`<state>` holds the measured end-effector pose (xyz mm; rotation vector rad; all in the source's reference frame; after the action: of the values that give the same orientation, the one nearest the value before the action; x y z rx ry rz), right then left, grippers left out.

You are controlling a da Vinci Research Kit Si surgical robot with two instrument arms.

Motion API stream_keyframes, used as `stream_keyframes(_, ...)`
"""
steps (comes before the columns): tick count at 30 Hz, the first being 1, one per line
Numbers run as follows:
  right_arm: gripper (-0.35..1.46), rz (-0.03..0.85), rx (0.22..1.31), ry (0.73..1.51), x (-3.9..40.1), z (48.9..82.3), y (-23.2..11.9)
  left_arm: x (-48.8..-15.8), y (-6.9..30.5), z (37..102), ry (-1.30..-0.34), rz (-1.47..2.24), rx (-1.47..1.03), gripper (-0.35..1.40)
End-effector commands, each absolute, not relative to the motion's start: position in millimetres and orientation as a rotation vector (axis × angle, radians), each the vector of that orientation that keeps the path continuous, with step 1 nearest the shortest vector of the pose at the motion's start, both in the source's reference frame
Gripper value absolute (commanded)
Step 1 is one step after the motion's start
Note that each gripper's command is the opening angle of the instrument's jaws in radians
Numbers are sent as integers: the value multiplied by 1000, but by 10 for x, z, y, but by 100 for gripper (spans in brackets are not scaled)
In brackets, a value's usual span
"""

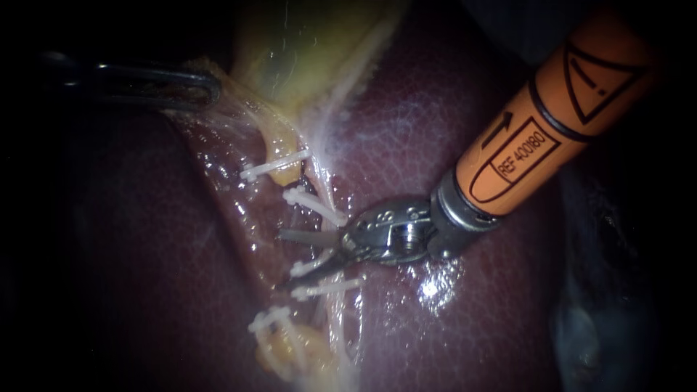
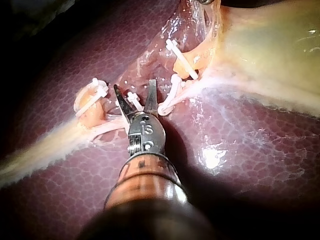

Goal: Go to the cutting position right tube

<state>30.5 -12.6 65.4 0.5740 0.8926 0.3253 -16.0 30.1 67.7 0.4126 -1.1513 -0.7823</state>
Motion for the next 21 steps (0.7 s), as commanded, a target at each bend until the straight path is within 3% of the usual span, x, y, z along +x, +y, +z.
stream_keyframes(1, 113, 324, 576, 892, 305, 652, -126, -160, 301, 676, -1151, -782, 413, -35)
stream_keyframes(15, 120, 327, 596, 897, 264, 618, -114, -160, 301, 676, -1151, -782, 413, -35)
stream_keyframes(21, 120, 374, 631, 883, 241, 607, -106, -160, 301, 677, -1151, -782, 413, -35)
